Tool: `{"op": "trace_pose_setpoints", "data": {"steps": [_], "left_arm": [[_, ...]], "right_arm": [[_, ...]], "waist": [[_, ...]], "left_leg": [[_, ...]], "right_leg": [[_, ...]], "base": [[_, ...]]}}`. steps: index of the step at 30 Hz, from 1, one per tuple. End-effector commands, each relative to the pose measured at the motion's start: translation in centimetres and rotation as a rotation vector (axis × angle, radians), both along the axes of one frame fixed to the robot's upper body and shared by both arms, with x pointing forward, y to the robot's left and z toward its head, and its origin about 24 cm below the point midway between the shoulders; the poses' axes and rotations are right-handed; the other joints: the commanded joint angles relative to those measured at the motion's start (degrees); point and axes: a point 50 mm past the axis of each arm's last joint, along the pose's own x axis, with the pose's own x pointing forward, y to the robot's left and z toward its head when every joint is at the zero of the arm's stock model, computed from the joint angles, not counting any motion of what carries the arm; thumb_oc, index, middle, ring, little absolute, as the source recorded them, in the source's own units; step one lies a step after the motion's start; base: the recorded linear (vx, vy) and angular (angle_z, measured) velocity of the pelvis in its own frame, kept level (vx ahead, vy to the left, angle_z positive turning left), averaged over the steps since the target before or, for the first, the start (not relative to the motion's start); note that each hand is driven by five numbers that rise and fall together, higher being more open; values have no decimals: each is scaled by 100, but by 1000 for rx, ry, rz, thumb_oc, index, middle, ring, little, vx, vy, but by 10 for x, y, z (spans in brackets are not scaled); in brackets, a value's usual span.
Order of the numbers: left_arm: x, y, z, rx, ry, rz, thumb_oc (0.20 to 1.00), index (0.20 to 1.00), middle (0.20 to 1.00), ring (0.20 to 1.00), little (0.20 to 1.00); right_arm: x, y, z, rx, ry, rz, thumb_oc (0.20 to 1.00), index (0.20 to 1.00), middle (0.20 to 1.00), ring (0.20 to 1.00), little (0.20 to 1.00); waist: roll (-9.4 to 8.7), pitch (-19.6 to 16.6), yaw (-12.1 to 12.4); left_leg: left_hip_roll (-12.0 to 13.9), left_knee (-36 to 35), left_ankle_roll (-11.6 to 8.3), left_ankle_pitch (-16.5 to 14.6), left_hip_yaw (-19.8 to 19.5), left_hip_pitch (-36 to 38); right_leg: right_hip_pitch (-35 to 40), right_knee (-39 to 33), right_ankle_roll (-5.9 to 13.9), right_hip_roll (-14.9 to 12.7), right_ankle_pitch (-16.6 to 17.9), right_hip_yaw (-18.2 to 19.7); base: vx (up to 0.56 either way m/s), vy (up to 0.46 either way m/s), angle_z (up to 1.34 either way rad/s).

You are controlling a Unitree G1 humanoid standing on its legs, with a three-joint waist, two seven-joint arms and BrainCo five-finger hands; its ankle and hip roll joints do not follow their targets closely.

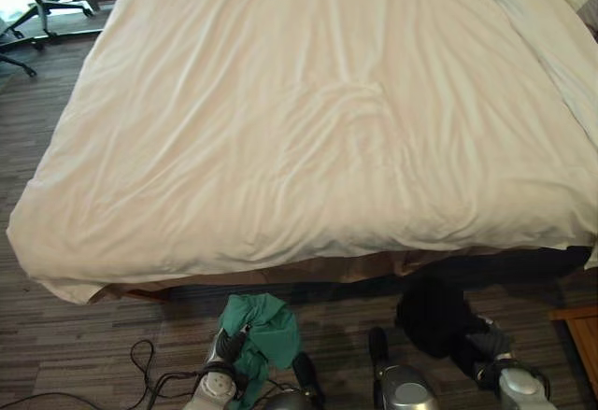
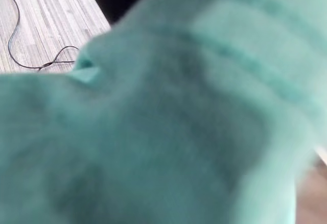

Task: Tidy up the quilt and then pick up the clothes from the bed and put them into the laundry hamper.

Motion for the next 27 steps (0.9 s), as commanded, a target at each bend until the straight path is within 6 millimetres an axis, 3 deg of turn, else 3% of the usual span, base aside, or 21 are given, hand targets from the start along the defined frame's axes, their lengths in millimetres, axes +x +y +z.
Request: {"op": "trace_pose_setpoints", "data": {"steps": [1,3,4,5,6,7,8,11,12,13,14,15,16,17,19,21,23,24,25,26,27], "left_arm": [[20,9,13,-29,-100,72,200,200,200,200,200],[22,6,9,-71,-87,114,200,200,200,200,200],[29,2,12,-100,-103,112,200,200,200,200,200],[32,0,11,-133,-105,136,200,200,200,200,200],[32,0,11,-133,-106,136,200,200,200,200,200],[31,2,10,-136,-107,169,200,200,200,200,200],[31,2,10,-137,-107,170,200,200,200,200,200],[36,0,14,-155,-143,197,200,200,200,200,200],[36,2,13,-149,-139,198,200,200,200,200,200],[36,0,13,-151,-135,196,200,200,200,200,200],[35,-1,11,-156,-124,199,200,200,200,200,200],[31,4,9,-149,-107,211,200,200,200,200,200],[31,4,9,-149,-107,211,200,200,200,200,200],[30,6,9,-153,-103,225,200,200,200,200,200],[30,8,9,-151,-100,233,200,200,200,200,200],[24,9,5,-139,-67,243,200,200,200,200,200],[15,6,-1,-133,-32,230,200,200,200,200,200],[16,4,-1,-126,-25,202,200,200,200,200,200],[21,3,1,-126,-33,184,200,200,200,200,200],[25,4,5,-118,-51,168,200,200,200,200,200],[30,5,8,-111,-64,168,200,200,200,200,200]], "right_arm": [[33,23,9,20,-96,56,200,200,200,200,200],[45,29,9,5,-90,106,200,200,200,200,200],[48,31,10,0,-90,111,200,200,200,200,200],[48,31,8,-7,-73,119,200,200,200,200,200],[48,31,8,-8,-74,119,200,200,200,200,200],[53,31,11,-27,-84,145,200,200,200,200,200],[53,31,11,-27,-84,145,200,200,200,200,200],[63,25,19,-84,-114,171,200,200,200,200,200],[65,17,22,-113,-116,169,200,200,200,200,200],[65,12,22,-131,-113,159,200,200,200,200,200],[64,6,23,-146,-108,146,200,200,200,200,200],[58,2,20,-163,-83,131,200,200,200,200,200],[58,2,20,-163,-83,131,200,200,200,200,200],[54,-1,18,-170,-63,121,200,200,200,200,200],[45,-6,13,-176,-34,88,200,200,200,200,200],[29,-11,4,-192,24,63,200,200,200,200,200],[13,-12,-5,-197,92,63,200,200,200,200,200],[9,-11,-8,-192,102,48,200,200,200,200,200],[7,-10,-9,-177,99,25,200,200,200,200,200],[8,-5,-9,-154,88,20,200,200,200,200,200],[12,-2,-8,-139,67,12,200,200,200,200,200]], "waist": [[-249,46,236],[-175,20,251],[-186,19,307],[-215,-8,481],[-209,-19,482],[-150,-30,727],[-147,-31,708],[-10,104,1089],[31,163,1156],[61,201,1183],[71,240,1171],[-12,234,1064],[-13,238,1059],[-65,204,1036],[-125,131,1017],[-175,24,987],[-131,-111,954],[-134,-68,962],[-134,-22,960],[-189,85,878],[-199,140,810]], "left_leg": [[151,30,-247,-371,-227,326],[66,30,-218,-271,-824,172],[-33,30,-190,-243,-1073,98],[-149,30,-170,-221,-1394,-25],[-140,30,-174,-212,-1393,-44],[-85,30,-209,-52,-1656,-251],[-87,30,-209,-50,-1676,-255],[-133,30,-392,243,-2067,-536],[-118,30,-486,352,-1981,-676],[-72,30,-497,400,-1681,-731],[78,114,-472,404,-1009,-724],[472,572,-447,221,329,-618],[474,588,-448,211,323,-621],[580,938,-502,-84,637,-515],[802,1583,-552,-259,832,-442],[902,1798,-621,-387,777,-189],[576,1195,-480,-623,532,161],[448,895,-391,-606,408,208],[392,727,-319,-606,304,214],[210,512,-175,-562,40,212],[157,379,-87,-423,-67,133]], "right_leg": [[-576,1499,705,-207,-660,638],[-555,1413,553,390,-1071,1758],[-403,1255,449,473,-1180,2115],[-221,987,189,385,-1170,2032],[-234,971,185,392,-1149,2032],[-73,556,143,352,-1080,1720],[-60,535,143,347,-1072,1700],[234,-48,124,148,-958,1070],[341,-216,123,54,-964,747],[390,-264,152,-40,-960,474],[441,-300,199,-167,-937,115],[495,-317,249,-368,-876,-521],[504,-320,249,-368,-876,-526],[650,-345,266,-484,-926,-884],[758,-330,155,-607,-890,-1402],[830,-203,90,-677,-932,-1898],[755,114,179,-768,-910,-2185],[580,627,276,-966,-847,-2351],[440,1068,349,-1127,-782,-2374],[72,1702,485,-1320,-644,-2099],[-234,1919,455,-1216,-492,-1690]], "base": [[-41,-62,53],[-24,-103,87],[-24,-207,173],[-18,-164,180],[-59,-379,210],[-59,-248,156],[-83,-312,158],[-127,-152,100],[-216,-71,100],[-221,-18,118],[-325,-19,218],[-265,-16,207],[-238,-24,266],[-121,-17,198],[-202,-10,180],[-107,62,138],[1,253,188],[-60,321,183],[-111,325,172],[-171,175,177],[-164,170,170]]}}
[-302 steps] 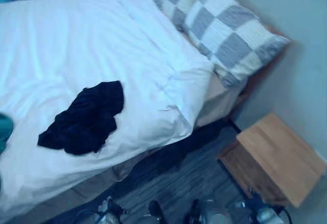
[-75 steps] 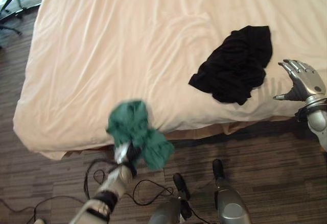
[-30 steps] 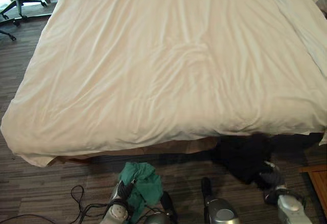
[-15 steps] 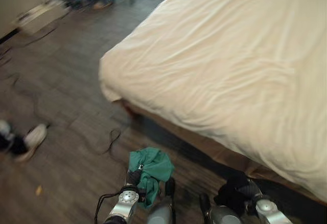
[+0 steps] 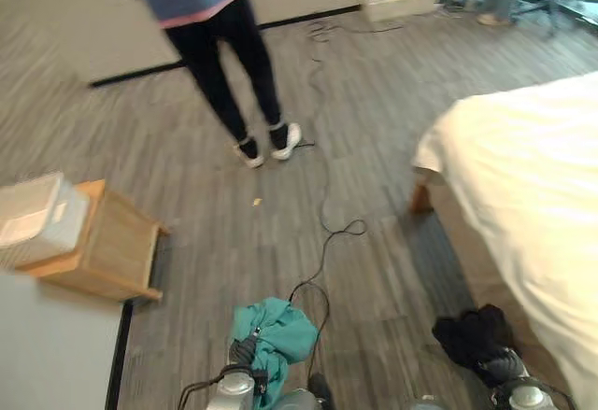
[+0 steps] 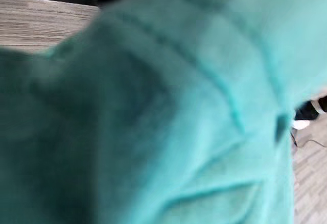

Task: Tidy up the quilt and then pick up the clothes from the bed and put them into the laundry hamper.

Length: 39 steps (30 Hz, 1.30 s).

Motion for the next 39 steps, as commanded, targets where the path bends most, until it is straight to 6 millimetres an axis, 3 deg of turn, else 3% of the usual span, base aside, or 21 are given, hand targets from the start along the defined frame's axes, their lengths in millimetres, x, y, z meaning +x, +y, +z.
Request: {"op": "trace_pose_setpoints", "data": {"steps": [1,3,5,7,8,16,18,19,20,21,23,24,25,27,29,33,34,35,37,38,39], "left_arm": [[25,27,21,84,-107,3,200,200,200,200,200],[33,23,24,83,-127,-6,200,200,200,200,200],[33,25,23,117,-103,-29,200,200,200,200,200],[32,23,22,121,-102,-42,200,200,200,200,200],[-3,3,-14,152,166,-91,200,200,200,200,200],[-2,6,-13,139,161,-72,200,200,200,200,200],[-1,9,-12,125,152,-49,200,200,200,200,200],[3,9,-10,128,141,-45,200,200,200,200,200],[6,9,-9,131,132,-40,200,200,200,200,200],[6,13,-7,144,127,-33,200,200,200,200,200],[5,13,-8,143,129,-34,200,200,200,200,200],[0,12,-10,135,140,-30,200,200,200,200,200],[0,12,-10,135,140,-30,200,200,200,200,200],[-12,11,-15,128,170,-34,200,200,200,200,200],[-17,12,-17,126,183,-30,200,200,200,200,200],[-34,20,-22,134,244,-12,200,200,200,200,200],[-42,23,-24,152,280,-24,200,200,200,200,200],[-42,24,-24,154,280,-24,200,200,200,200,200],[-41,27,-24,183,294,-53,200,200,200,200,200],[-45,27,-25,197,319,-88,200,200,200,200,200],[-43,30,-24,209,314,-79,200,200,200,200,200]], "right_arm": [[48,30,10,79,-160,33,200,200,200,200,200],[41,30,6,102,-166,-40,200,200,200,200,200],[32,24,4,84,-153,-69,200,200,200,200,200],[31,28,2,96,-142,-64,200,200,200,200,200],[7,32,-27,44,103,-167,200,200,200,200,200],[15,32,-23,50,66,-154,200,200,200,200,200],[21,31,-20,40,41,-134,200,200,200,200,200],[25,28,-17,25,23,-126,200,200,200,200,200],[28,26,-14,13,8,-123,200,200,200,200,200],[30,23,-13,0,12,-113,200,200,200,200,200],[29,24,-13,2,18,-108,200,200,200,200,200],[27,25,-15,7,30,-107,200,200,200,200,200],[27,25,-15,7,30,-107,200,200,200,200,200],[25,26,-17,12,43,-108,200,200,200,200,200],[26,30,-18,19,46,-98,200,200,200,200,200],[30,40,-20,27,70,-38,200,200,200,200,200],[24,45,-24,15,104,1,200,200,200,200,200],[24,46,-25,16,105,1,200,200,200,200,200],[19,48,-27,10,132,19,200,200,200,200,200],[21,48,-27,5,129,29,200,200,200,200,200],[22,48,-26,6,128,29,200,200,200,200,200]], "waist": [[-384,335,33],[-324,380,-169],[-361,305,-228],[-399,326,-223],[-445,-311,-19],[-316,-282,-38],[-333,-163,-26],[-419,73,57],[-467,188,76],[-597,253,180],[-596,236,258],[-541,116,423],[-548,106,431],[-333,-39,523],[-347,-50,590],[-520,-151,721],[-743,-286,818],[-757,-300,817],[-1010,-303,941],[-1117,-222,954],[-1065,-167,921]], "left_leg": [[203,-147,-457,-478,-574,-51],[49,-326,-413,-482,-1022,75],[-87,-301,-377,-527,-1209,63],[-166,-249,-362,-529,-1308,49],[-209,-341,-461,-530,-1801,268],[-62,-122,-610,-530,-1774,360],[60,1001,-725,-473,-1673,64],[248,2462,-787,294,-1673,-758],[354,3245,-754,583,-1660,-1248],[334,3745,-626,362,-1388,-1818],[268,3689,-603,190,-1254,-2001],[20,2793,-511,-73,-951,-2066],[14,2758,-509,-50,-938,-2061],[-93,894,-608,103,-215,-2057],[-163,170,-576,214,105,-2006],[-182,43,-425,305,351,-2029],[-279,224,-246,378,247,-2049],[-284,231,-245,372,249,-2064],[-439,378,-93,144,35,-1991],[-510,436,-29,-19,86,-1839],[-524,453,53,-165,-33,-1618]], "right_leg": [[-986,-1494,522,822,459,1678],[-1017,-1978,487,1649,88,3267],[-801,-2465,335,1736,11,3538],[-692,-2591,384,1688,75,3512],[32,-3436,138,1878,102,3028],[90,-3284,-6,1956,-123,3005],[211,-3262,-125,2005,-165,3049],[385,-3261,-298,1986,-211,3043],[442,-3249,-401,1983,-231,3004],[628,-3301,-456,1935,-365,3035],[773,-3374,-442,1946,-445,3089],[1033,-3541,-351,1949,-564,3209],[1019,-3541,-350,1940,-556,3218],[1400,-3657,-171,2067,-890,3200],[1631,-3674,-104,2001,-1085,3150],[1907,-3514,53,1881,-1359,3079],[1874,-3125,158,1759,-1217,3059],[1856,-3112,160,1752,-1229,3057],[1429,-1976,612,1631,-465,2959],[1237,-1164,961,1658,342,2982],[855,-453,999,1573,576,2913]], "base": [[-130,121,126],[-11,135,146],[60,22,145],[33,6,99],[13,-1,56],[81,-76,17],[105,-253,-2],[89,-342,-36],[211,-373,-27],[297,-209,-10],[362,-38,-44],[318,45,-99],[687,127,-97],[632,156,12],[490,99,-15],[740,104,-35],[517,71,-24],[799,106,-8],[540,89,5],[530,113,9],[823,161,20]]}}
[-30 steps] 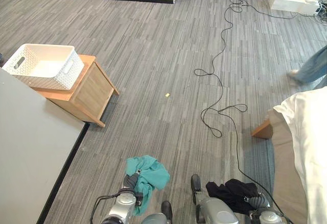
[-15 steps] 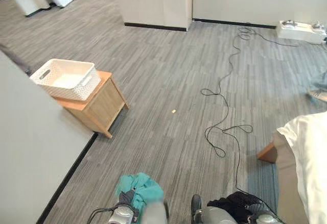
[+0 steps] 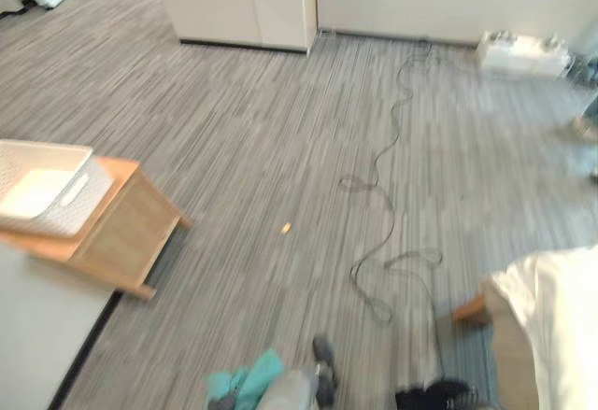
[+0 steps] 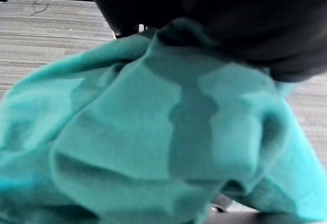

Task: Tidy up the quilt and then pick up the clothes from the bed and put them into the laundry hamper.

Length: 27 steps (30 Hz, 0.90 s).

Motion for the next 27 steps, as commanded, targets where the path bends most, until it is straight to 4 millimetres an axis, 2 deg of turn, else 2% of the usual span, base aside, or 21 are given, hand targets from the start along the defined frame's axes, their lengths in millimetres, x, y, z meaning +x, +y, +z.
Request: {"op": "trace_pose_setpoints", "data": {"steps": [1,2,3,4,6,7,8,9,10,12,13,14,15,16,17,19,21,22,23,25,27], "left_arm": [[34,-1,9,40,-77,-100,200,200,200,200,200],[34,-1,9,40,-77,-100,200,200,200,200,200],[39,-2,10,46,-87,-121,200,200,200,200,200],[50,-2,14,59,-122,-144,200,200,200,200,200],[69,-5,21,61,-189,-159,200,200,200,200,200],[77,-6,25,61,-221,-160,200,200,200,200,200],[88,-11,29,57,-255,-171,200,200,200,200,200],[92,-13,30,53,-272,-176,200,200,200,200,200],[92,-15,30,52,-272,-173,200,200,200,200,200],[88,-14,28,51,-265,-154,200,200,200,200,200],[86,-15,27,40,-265,-136,200,200,200,200,200],[80,-14,25,31,-257,-101,200,200,200,200,200],[77,-12,24,25,-253,-81,200,200,200,200,200],[73,-9,23,35,-242,-69,200,200,200,200,200],[68,-9,21,27,-227,-63,200,200,200,200,200],[64,-9,19,25,-214,-58,200,200,200,200,200],[52,-9,14,20,-180,-40,200,200,200,200,200],[43,-7,11,24,-146,-42,200,200,200,200,200],[27,-4,6,30,-87,-42,200,200,200,200,200],[16,-3,4,37,-50,-38,200,200,200,200,200],[4,1,1,46,-11,-22,200,200,200,200,200]], "right_arm": [[61,-15,23,-51,-201,39,200,200,200,200,200],[61,-15,23,-51,-201,39,200,200,200,200,200],[64,-16,24,-49,-212,40,200,200,200,200,200],[67,-17,27,-52,-231,40,200,200,200,200,200],[69,-20,29,-61,-252,40,200,200,200,200,200],[69,-23,30,-66,-254,30,200,200,200,200,200],[59,-32,28,-94,-222,6,200,200,200,200,200],[54,-34,27,-98,-207,1,200,200,200,200,200],[51,-35,26,-107,-193,0,200,200,200,200,200],[50,-34,25,-109,-172,25,200,200,200,200,200],[51,-34,25,-108,-170,39,200,200,200,200,200],[50,-36,25,-113,-173,45,200,200,200,200,200],[54,-37,27,-114,-191,43,200,200,200,200,200],[57,-38,29,-117,-203,43,200,200,200,200,200],[63,-43,33,-132,-210,55,200,200,200,200,200],[66,-45,34,-141,-212,66,200,200,200,200,200],[67,-48,36,-148,-217,62,200,200,200,200,200],[66,-49,36,-150,-217,61,200,200,200,200,200],[59,-50,33,-152,-203,44,200,200,200,200,200],[56,-50,32,-159,-189,40,200,200,200,200,200],[53,-47,29,-147,-172,59,200,200,200,200,200]], "waist": [[253,524,50],[249,523,47],[396,599,-63],[540,747,-318],[573,853,-515],[560,842,-588],[501,800,-779],[454,781,-857],[405,776,-865],[377,744,-879],[353,702,-871],[314,711,-790],[270,745,-719],[216,795,-610],[232,868,-446],[244,843,-340],[298,740,-204],[312,664,-159],[423,500,-95],[373,409,-6],[352,301,34]], "left_leg": [[332,-145,-1046,-409,-476,404],[325,-148,-1044,-406,-476,400],[369,-324,-1046,-446,-692,724],[360,-509,-1086,-528,-1140,1234],[304,-549,-1214,-732,-1593,1604],[313,-598,-1315,-868,-1777,1780],[359,-654,-1468,-1202,-2233,2146],[413,-561,-1515,-1380,-2373,2249],[466,-362,-1548,-1508,-2487,2314],[549,-44,-1575,-1575,-2672,2390],[641,609,-1632,-1357,-2779,2252],[819,2443,-1589,-630,-2708,1461],[1003,3092,-1480,-499,-2389,1042],[1097,3647,-1409,-558,-2133,677],[1021,3816,-1442,-791,-1597,217],[862,3554,-1457,-853,-1380,-28],[785,2743,-1448,-924,-910,-262],[821,2026,-1432,-908,-598,-262],[960,743,-1683,-520,80,-287],[906,-23,-1695,-262,311,-256],[792,-203,-1636,-196,224,-94]], "right_leg": [[-581,1590,578,-641,2159,266],[-592,1606,579,-647,2150,266],[-1015,1876,425,-518,1853,278],[-1734,1751,173,-332,1361,337],[-2029,483,53,-412,1053,481],[-1978,-605,57,-601,1149,554],[-2090,-2065,218,-740,1506,1263],[-2206,-2201,397,-666,1648,1694],[-2213,-2151,449,-641,1707,1780],[-2366,-1813,463,-552,1767,1811],[-2302,-1651,364,-530,1787,1679],[-1937,-1623,37,-588,1718,1452],[-1745,-1674,-129,-645,1632,1224],[-1516,-1747,-298,-684,1520,1047],[-1064,-1894,-400,-741,1274,682],[-833,-2001,-378,-804,1174,512],[-408,-2164,-304,-829,948,267],[-194,-2231,-234,-848,805,132],[321,-2317,-124,-718,478,-174],[681,-2335,-13,-804,331,-429],[744,-2152,82,-797,256,-510]], "base": [[543,93,26],[632,107,88],[653,28,159],[868,-22,161],[802,-163,119],[1059,-317,238],[965,-320,242],[904,-350,229],[527,-290,108],[397,-246,120],[526,-467,132],[657,-634,133],[540,-609,138],[540,-477,145],[567,-361,126],[381,-161,81],[440,-53,53],[937,-12,53],[779,5,63],[818,41,107],[588,67,126]]}}
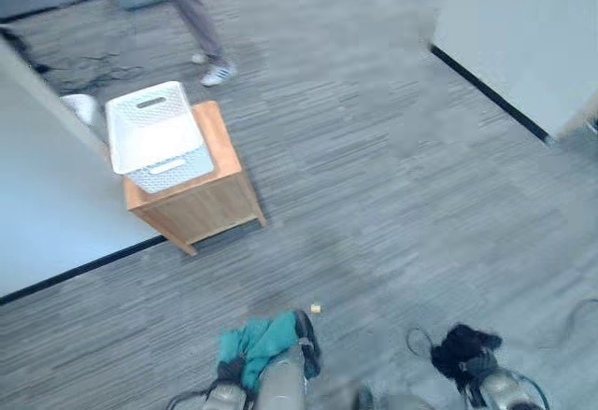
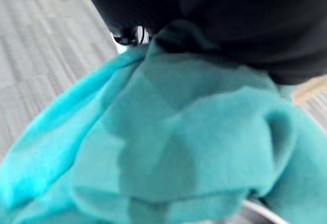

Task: Tidy up the quilt and then pick up the clothes from the bed and put them into the laundry hamper.

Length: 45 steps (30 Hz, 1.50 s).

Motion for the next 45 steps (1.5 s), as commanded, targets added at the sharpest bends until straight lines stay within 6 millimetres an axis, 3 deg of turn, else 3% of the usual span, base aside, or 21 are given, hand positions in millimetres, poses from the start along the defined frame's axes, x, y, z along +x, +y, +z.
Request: {"op": "trace_pose_setpoints", "data": {"steps": [1,2,3,4,6,8,12,14,16,18,19,22,25,27,31,33,35,39,40,43,45], "left_arm": [[-24,5,-5,56,100,-73,200,200,200,200,200],[-28,6,-6,59,114,-71,200,200,200,200,200],[-29,7,-6,72,133,-99,200,200,200,200,200],[-29,7,-6,72,133,-99,200,200,200,200,200],[-23,10,-4,82,113,-100,200,200,200,200,200],[-4,12,2,96,53,-117,200,200,200,200,200],[20,12,10,110,-27,-147,200,200,200,200,200],[36,10,15,113,-86,-156,200,200,200,200,200],[47,8,19,113,-120,-162,200,200,200,200,200],[37,11,16,132,-80,-175,200,200,200,200,200],[34,7,14,119,-75,-184,200,200,200,200,200],[37,5,14,98,-95,-132,200,200,200,200,200],[41,6,17,99,-124,-103,200,200,200,200,200],[41,2,16,78,-134,-97,200,200,200,200,200],[31,3,13,73,-104,-93,200,200,200,200,200],[20,5,9,79,-68,-72,200,200,200,200,200],[8,6,5,74,-32,-49,200,200,200,200,200],[-5,12,2,94,24,-60,200,200,200,200,200],[-4,19,4,115,38,-97,200,200,200,200,200],[0,28,8,145,36,-113,200,200,200,200,200],[13,39,15,185,4,-122,200,200,200,200,200]], "right_arm": [[15,2,5,-7,-70,27,200,200,200,200,200],[13,6,3,1,-62,33,200,200,200,200,200],[6,11,-1,27,-49,15,200,200,200,200,200],[6,12,-1,27,-50,15,200,200,200,200,200],[9,18,-1,48,-66,26,200,200,200,200,200],[18,25,1,72,-99,41,200,200,200,200,200],[19,26,2,71,-112,54,200,200,200,200,200],[16,23,1,65,-102,35,200,200,200,200,200],[8,24,-2,67,-68,28,200,200,200,200,200],[-5,20,-6,53,-21,36,200,200,200,200,200],[-4,18,-5,50,-24,40,200,200,200,200,200],[8,13,0,32,-60,43,200,200,200,200,200],[18,10,5,20,-99,40,200,200,200,200,200],[20,2,8,-1,-101,35,200,200,200,200,200],[17,-2,9,-2,-98,22,200,200,200,200,200],[14,-5,8,-5,-99,-4,200,200,200,200,200],[9,-4,6,1,-84,-10,200,200,200,200,200],[-4,5,-1,26,-44,-6,200,200,200,200,200],[-5,8,-2,40,-43,-9,200,200,200,200,200],[2,15,-1,61,-72,-6,200,200,200,200,200],[20,14,6,56,-145,-8,200,200,200,200,200]], "waist": [[-205,-178,421],[-306,-216,457],[-501,-156,391],[-510,-153,393],[-342,-25,266],[-130,174,11],[-80,262,-232],[-163,240,-405],[-210,201,-631],[-277,166,-701],[-264,156,-739],[-412,436,-643],[-538,559,-554],[-471,538,-443],[-356,354,-401],[-259,214,-422],[-249,61,-479],[-374,-147,-465],[-472,-102,-520],[-541,12,-595],[-440,159,-599]], "left_leg": [[-233,-296,-115,509,-412,876],[-418,-247,7,466,-576,909],[-753,-231,260,192,-756,1185],[-767,-236,270,186,-752,1189],[-652,-444,369,121,-897,1661],[-508,-721,327,17,-1429,2334],[-457,-811,149,-135,-1844,2733],[-470,-900,-40,-339,-2195,3001],[-342,-887,-206,-688,-2627,3400],[-226,-439,-276,-1038,-2906,3622],[-186,122,-303,-917,-3145,3478],[38,3116,-292,64,-2996,1851],[264,3939,-165,38,-2459,1156],[151,3130,-221,-142,-1732,816],[196,1539,-316,-173,-1072,817],[392,223,-508,392,-335,888],[428,-149,-464,490,-75,1194],[73,-386,-274,428,-401,1468],[-153,-668,-105,281,-429,1930],[-154,-833,-24,189,-518,2232],[61,-871,-28,216,-686,2404]], "right_leg": [[279,187,549,-707,198,171],[182,581,636,-759,429,223],[-218,2158,1091,-943,1470,350],[-226,2180,1104,-958,1458,356],[-964,3440,981,-802,1999,587],[-1918,3938,742,-680,1565,663],[-2326,2753,574,-704,1258,710],[-2261,658,640,-753,1393,1063],[-2651,-312,874,-745,1807,1953],[-2613,-77,843,-658,1779,2166],[-2522,133,748,-500,1746,2376],[-2153,292,351,-501,1678,2172],[-1863,200,102,-558,1564,1936],[-1378,17,34,-607,1330,1595],[-990,-55,116,-630,945,1271],[-594,-19,209,-623,585,840],[-321,115,329,-669,403,572],[-349,908,571,-822,537,518],[-694,2046,848,-919,1197,632],[-1263,3087,918,-857,1576,913],[-1992,3274,754,-814,1628,1046]], "base": [[450,93,50],[886,245,68],[673,225,77],[553,169,62],[411,41,79],[787,-36,105],[516,-122,126],[691,-295,60],[772,-363,85],[687,-420,129],[709,-572,145],[277,-486,126],[231,-291,64],[386,-136,49],[390,11,48],[533,123,93],[509,115,116],[505,180,73],[235,127,93],[277,74,70],[316,-40,85]]}}
